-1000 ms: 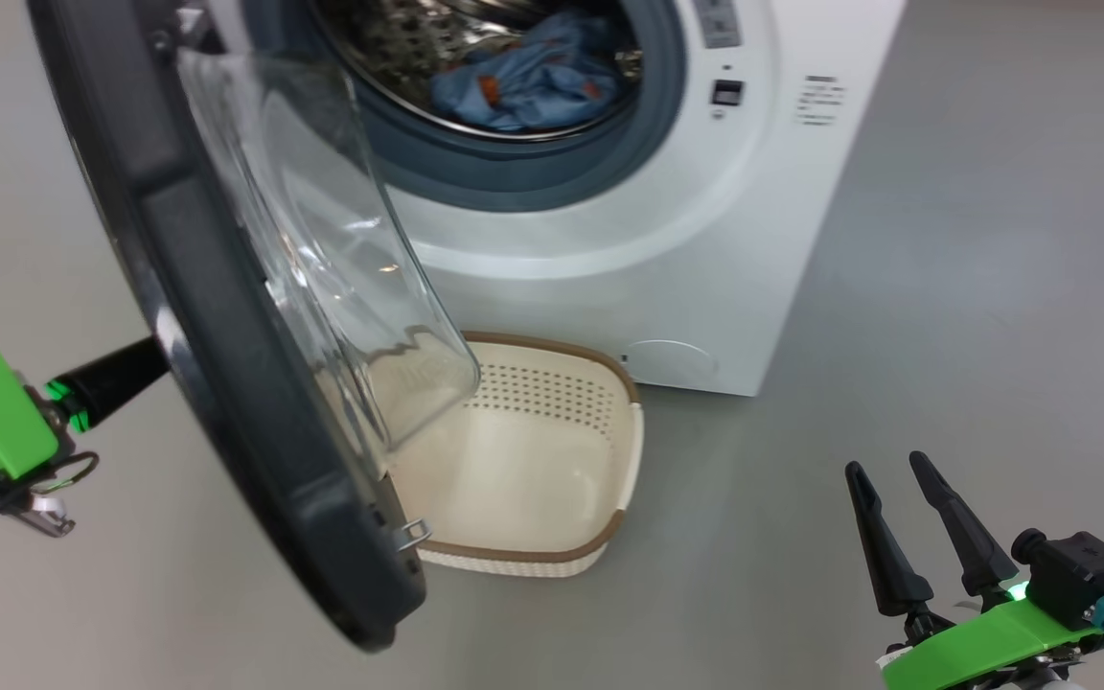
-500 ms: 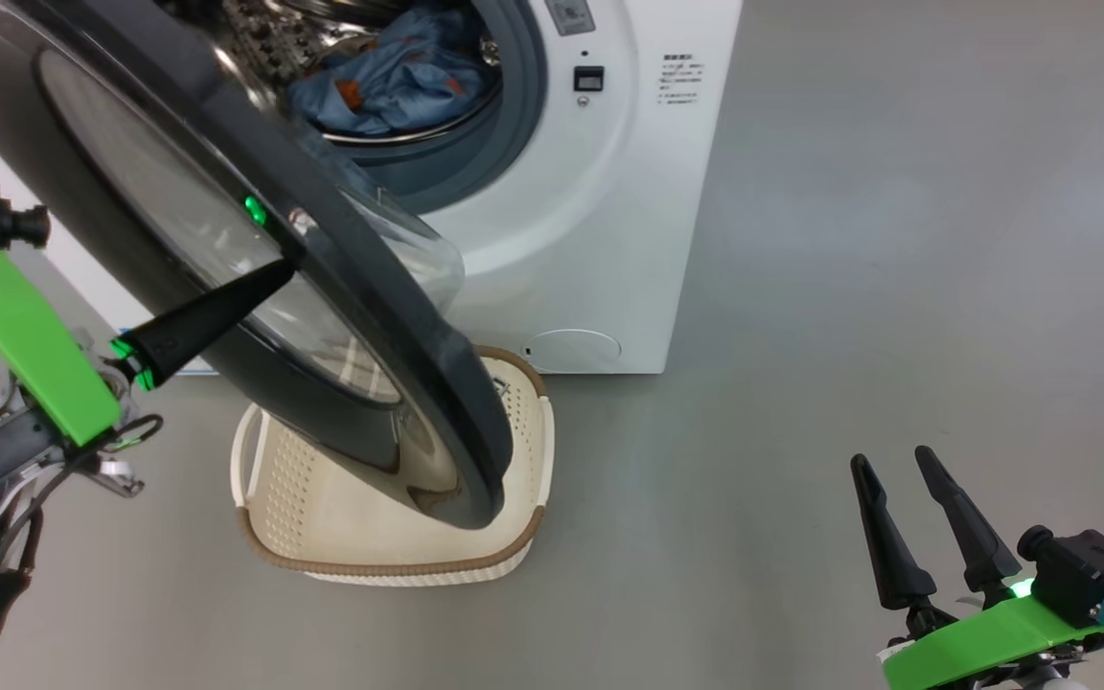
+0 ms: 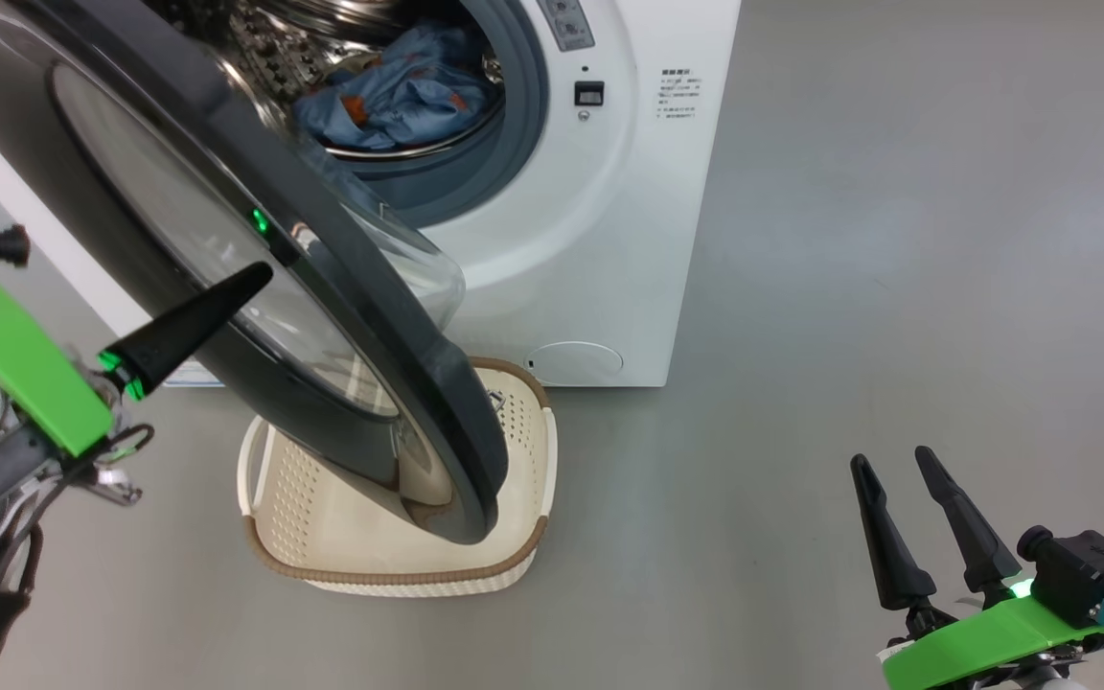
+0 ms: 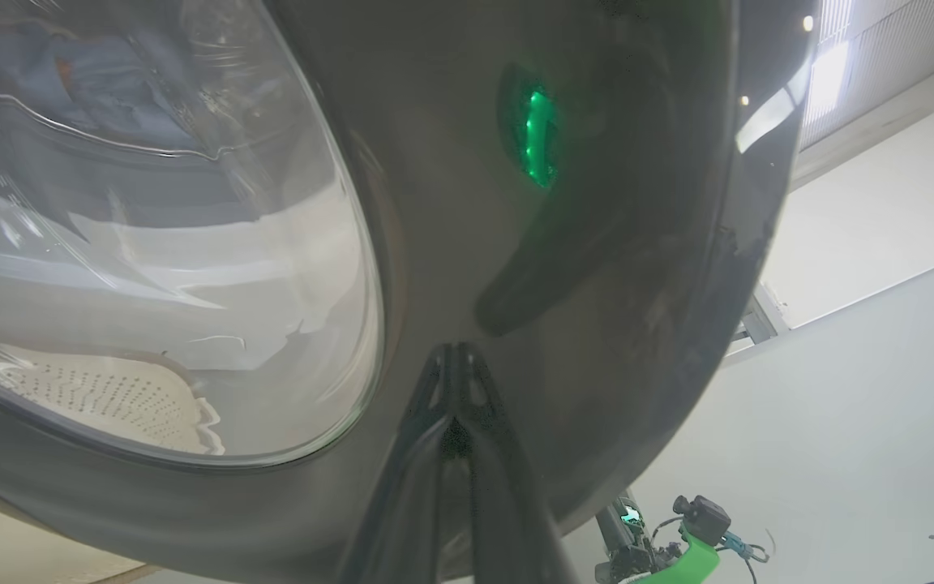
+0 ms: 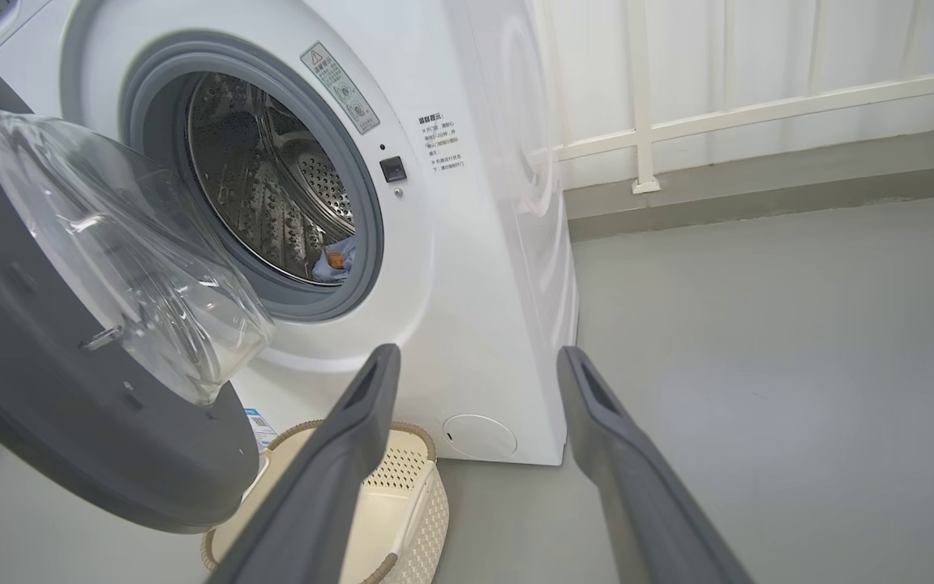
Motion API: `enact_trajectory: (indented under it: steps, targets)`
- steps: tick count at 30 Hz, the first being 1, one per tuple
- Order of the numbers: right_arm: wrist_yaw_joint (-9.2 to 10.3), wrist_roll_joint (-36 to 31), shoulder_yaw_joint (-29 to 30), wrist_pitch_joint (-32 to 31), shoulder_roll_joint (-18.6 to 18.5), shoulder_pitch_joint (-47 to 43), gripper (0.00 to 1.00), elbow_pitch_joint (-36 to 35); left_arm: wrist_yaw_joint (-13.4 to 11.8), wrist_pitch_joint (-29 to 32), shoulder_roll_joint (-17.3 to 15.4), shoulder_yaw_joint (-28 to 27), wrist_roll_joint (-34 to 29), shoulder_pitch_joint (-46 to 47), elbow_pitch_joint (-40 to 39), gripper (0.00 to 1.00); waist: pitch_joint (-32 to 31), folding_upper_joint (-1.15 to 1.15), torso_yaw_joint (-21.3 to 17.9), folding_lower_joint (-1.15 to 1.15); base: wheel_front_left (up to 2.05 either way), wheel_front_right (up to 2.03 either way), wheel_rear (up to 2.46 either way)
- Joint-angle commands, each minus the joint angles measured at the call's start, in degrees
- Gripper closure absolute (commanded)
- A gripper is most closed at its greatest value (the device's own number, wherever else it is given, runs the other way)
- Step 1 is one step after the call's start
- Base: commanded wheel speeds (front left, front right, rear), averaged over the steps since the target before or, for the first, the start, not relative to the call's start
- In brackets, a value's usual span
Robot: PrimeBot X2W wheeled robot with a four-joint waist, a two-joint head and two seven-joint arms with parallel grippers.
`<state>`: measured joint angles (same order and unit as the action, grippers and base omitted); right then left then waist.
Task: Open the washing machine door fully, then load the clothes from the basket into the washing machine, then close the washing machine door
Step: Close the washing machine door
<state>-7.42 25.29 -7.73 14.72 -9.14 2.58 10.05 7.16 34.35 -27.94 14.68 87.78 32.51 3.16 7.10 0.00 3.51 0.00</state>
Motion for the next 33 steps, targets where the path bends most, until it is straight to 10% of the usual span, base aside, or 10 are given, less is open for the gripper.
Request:
enact_trajectory:
  steps: [1,6,11,33]
  targets:
    - [-0.07,-0.14,-1.13,0.28,-0.51,0.00,0.00,-1.35,0.33,-0.92,-2.91,-2.94,-0.33,0.30,-0.67,1.00,-0.38,0.00,0.44,0.00,0.00,0.00,0.00]
    - [-0.07,-0.07,-1.23,0.28,-0.72,-0.47,0.00,-1.32,0.33,-3.70,-2.96,-3.79,-0.36,-2.52,0.11,1.00,-1.13,0.00,1.14,0.00,0.00,0.00,0.00]
    - [-0.07,0.00,-1.40,0.28,-0.78,-0.94,0.00,-1.30,0.33,-7.19,-3.29,-4.14,-1.65,-5.58,1.07,0.01,-1.73,0.00,1.58,0.00,0.00,0.00,0.00]
    - [-0.07,0.07,-1.66,0.28,-1.02,-1.94,0.00,-1.54,0.33,-28.66,-2.30,-1.78,-4.28,-16.39,7.53,0.00,-2.29,0.00,1.91,0.00,0.00,0.00,0.00]
